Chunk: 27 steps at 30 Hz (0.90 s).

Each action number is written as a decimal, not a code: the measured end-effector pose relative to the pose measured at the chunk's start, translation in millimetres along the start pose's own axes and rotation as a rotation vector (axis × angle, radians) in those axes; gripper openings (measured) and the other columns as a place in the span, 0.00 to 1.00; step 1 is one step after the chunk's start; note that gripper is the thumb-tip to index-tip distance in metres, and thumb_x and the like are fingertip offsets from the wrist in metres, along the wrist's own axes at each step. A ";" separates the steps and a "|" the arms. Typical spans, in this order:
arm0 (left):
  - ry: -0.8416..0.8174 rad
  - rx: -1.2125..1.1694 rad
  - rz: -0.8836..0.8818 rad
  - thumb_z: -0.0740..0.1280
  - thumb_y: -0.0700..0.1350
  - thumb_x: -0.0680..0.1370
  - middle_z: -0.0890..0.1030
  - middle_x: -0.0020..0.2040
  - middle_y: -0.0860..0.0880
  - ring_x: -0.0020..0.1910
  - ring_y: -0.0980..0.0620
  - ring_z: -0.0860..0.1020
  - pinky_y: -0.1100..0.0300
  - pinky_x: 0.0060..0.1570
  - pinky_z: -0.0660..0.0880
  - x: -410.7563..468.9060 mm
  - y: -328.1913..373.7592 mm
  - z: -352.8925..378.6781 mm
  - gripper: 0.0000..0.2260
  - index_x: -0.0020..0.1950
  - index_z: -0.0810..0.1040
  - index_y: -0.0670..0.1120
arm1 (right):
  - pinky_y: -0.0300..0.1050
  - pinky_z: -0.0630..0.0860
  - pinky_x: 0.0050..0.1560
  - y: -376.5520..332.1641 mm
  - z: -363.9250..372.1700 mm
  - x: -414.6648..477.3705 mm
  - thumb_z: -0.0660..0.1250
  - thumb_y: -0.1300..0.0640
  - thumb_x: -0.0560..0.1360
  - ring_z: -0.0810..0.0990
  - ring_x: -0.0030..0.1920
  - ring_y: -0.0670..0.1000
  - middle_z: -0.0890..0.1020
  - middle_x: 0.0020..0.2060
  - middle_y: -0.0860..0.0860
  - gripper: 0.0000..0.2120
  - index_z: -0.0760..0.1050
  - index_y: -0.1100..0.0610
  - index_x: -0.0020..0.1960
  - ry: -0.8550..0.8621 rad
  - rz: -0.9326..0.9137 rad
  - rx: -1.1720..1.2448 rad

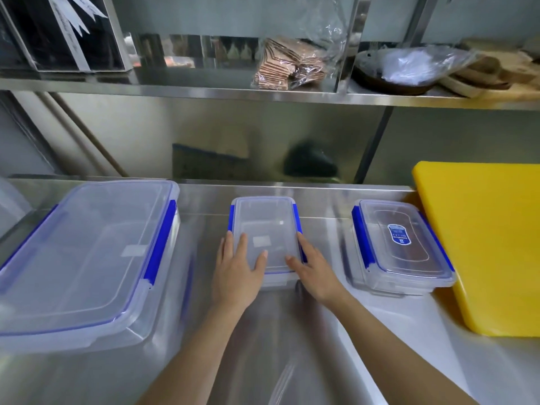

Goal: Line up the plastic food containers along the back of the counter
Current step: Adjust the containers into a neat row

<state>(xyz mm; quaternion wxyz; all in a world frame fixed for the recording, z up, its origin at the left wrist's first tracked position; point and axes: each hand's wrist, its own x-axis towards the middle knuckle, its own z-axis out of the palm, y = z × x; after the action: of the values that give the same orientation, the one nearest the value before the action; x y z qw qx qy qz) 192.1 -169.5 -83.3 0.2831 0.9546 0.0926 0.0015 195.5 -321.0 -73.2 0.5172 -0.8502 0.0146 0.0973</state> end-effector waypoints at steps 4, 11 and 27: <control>-0.028 0.047 0.025 0.53 0.62 0.77 0.49 0.80 0.49 0.79 0.48 0.46 0.50 0.75 0.51 0.9 -2.7 -12.3 0.32 0.78 0.50 0.51 | 0.52 0.68 0.68 -10.3 2.0 -5.4 0.58 0.45 0.77 0.68 0.68 0.55 0.65 0.71 0.53 0.29 0.53 0.48 0.75 0.071 -0.009 -0.261; 0.434 -0.013 0.022 0.57 0.57 0.78 0.65 0.75 0.42 0.76 0.43 0.60 0.48 0.75 0.54 -12.0 -64.9 -133.5 0.27 0.74 0.64 0.43 | 0.45 0.66 0.68 -90.1 85.3 -21.0 0.60 0.51 0.78 0.68 0.68 0.52 0.68 0.70 0.52 0.24 0.61 0.55 0.72 0.092 -0.281 -0.279; -0.104 0.451 -0.070 0.44 0.64 0.78 0.44 0.80 0.54 0.78 0.51 0.43 0.43 0.74 0.40 -5.9 -143.9 -153.7 0.29 0.77 0.44 0.56 | 0.55 0.65 0.71 -116.7 206.9 -40.5 0.55 0.44 0.78 0.67 0.71 0.54 0.65 0.73 0.50 0.33 0.43 0.50 0.76 -0.303 -0.046 0.184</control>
<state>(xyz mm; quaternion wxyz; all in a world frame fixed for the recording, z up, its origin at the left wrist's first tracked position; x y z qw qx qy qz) 152.5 30.8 -31.8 0.0669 0.9887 0.1091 -0.0783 139.3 -87.4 -55.8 0.5913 -0.7749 -0.0743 0.2106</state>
